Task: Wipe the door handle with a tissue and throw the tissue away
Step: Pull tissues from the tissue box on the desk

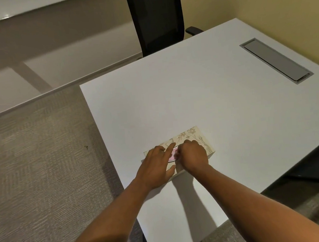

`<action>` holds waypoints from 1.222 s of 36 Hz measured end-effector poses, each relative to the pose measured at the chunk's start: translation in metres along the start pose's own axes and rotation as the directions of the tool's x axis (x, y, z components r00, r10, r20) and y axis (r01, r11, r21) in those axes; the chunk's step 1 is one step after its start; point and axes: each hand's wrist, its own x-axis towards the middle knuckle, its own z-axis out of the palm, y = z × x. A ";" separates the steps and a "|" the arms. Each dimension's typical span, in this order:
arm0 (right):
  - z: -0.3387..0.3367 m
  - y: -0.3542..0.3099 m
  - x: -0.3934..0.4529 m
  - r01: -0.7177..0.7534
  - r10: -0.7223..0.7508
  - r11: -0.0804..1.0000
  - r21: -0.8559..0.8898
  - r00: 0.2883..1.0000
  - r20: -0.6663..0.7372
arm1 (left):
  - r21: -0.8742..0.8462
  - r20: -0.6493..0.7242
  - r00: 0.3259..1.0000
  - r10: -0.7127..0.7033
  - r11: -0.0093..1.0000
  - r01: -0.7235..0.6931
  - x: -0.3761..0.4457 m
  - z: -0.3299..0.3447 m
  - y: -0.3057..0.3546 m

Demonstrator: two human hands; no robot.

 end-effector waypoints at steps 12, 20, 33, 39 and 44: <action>0.008 -0.006 -0.001 0.016 -0.016 1.000 0.005 1.000 -0.023 | -0.012 0.034 0.999 -0.037 0.999 0.038 -0.006 0.000 -0.002; 0.011 -0.004 -0.001 -0.002 0.009 0.994 0.106 0.998 -0.063 | -0.046 0.034 0.999 -0.038 0.998 0.039 -0.011 -0.005 0.000; 0.007 0.002 -0.005 -0.005 0.010 0.997 0.073 0.998 -0.066 | -0.078 0.049 0.997 -0.064 0.995 0.068 -0.016 -0.006 0.001; 0.007 -0.004 0.000 0.001 -0.001 1.000 0.030 1.000 -0.013 | -0.080 0.036 0.997 -0.066 0.994 0.068 -0.019 -0.006 0.001; 0.009 -0.003 0.001 0.001 0.000 0.999 0.045 1.000 -0.030 | -0.098 0.036 0.997 -0.070 0.992 0.073 -0.022 -0.007 0.001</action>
